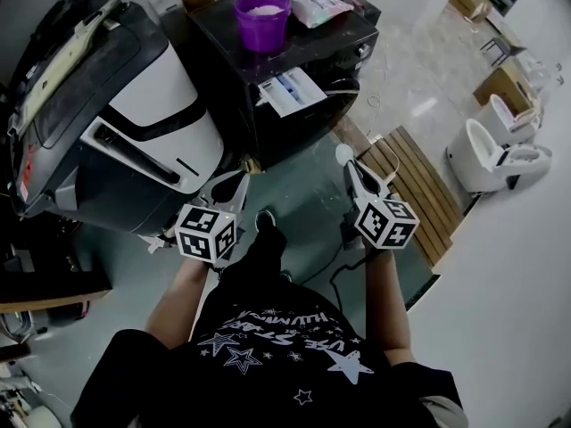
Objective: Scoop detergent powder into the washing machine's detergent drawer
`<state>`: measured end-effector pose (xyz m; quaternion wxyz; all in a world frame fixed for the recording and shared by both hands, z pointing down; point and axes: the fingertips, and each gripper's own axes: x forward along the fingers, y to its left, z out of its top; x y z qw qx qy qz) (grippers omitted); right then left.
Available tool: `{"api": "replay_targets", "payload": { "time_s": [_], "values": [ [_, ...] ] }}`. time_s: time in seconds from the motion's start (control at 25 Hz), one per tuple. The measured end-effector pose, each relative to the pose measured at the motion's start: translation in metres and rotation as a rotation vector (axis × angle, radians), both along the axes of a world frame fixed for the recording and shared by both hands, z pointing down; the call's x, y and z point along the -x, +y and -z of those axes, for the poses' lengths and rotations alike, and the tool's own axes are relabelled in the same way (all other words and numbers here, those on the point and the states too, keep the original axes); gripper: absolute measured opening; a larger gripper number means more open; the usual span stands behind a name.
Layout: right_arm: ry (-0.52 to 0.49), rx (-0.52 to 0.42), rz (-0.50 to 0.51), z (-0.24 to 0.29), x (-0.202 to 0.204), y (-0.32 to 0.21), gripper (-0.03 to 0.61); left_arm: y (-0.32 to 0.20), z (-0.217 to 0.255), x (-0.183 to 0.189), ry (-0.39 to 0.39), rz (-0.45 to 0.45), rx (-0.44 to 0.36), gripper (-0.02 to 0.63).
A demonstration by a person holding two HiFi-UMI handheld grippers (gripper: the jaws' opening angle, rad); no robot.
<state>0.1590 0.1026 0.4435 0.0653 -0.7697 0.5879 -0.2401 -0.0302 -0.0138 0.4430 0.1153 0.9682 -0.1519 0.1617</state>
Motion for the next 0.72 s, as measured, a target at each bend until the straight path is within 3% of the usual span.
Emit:
{"api": "replay_targets", "payload": {
  "time_s": [0.48,0.72],
  "values": [
    [0.048,-0.046,0.094,0.045,-0.088,-0.16,0.034,-0.145,0.009,-0.096,0.052,0.041,0.0,0.002],
    [0.051,-0.105,0.174,0.078,-0.103,-0.246,0.035,-0.215,0.02,-0.119,0.072,0.079,-0.007,0.001]
  ]
}}
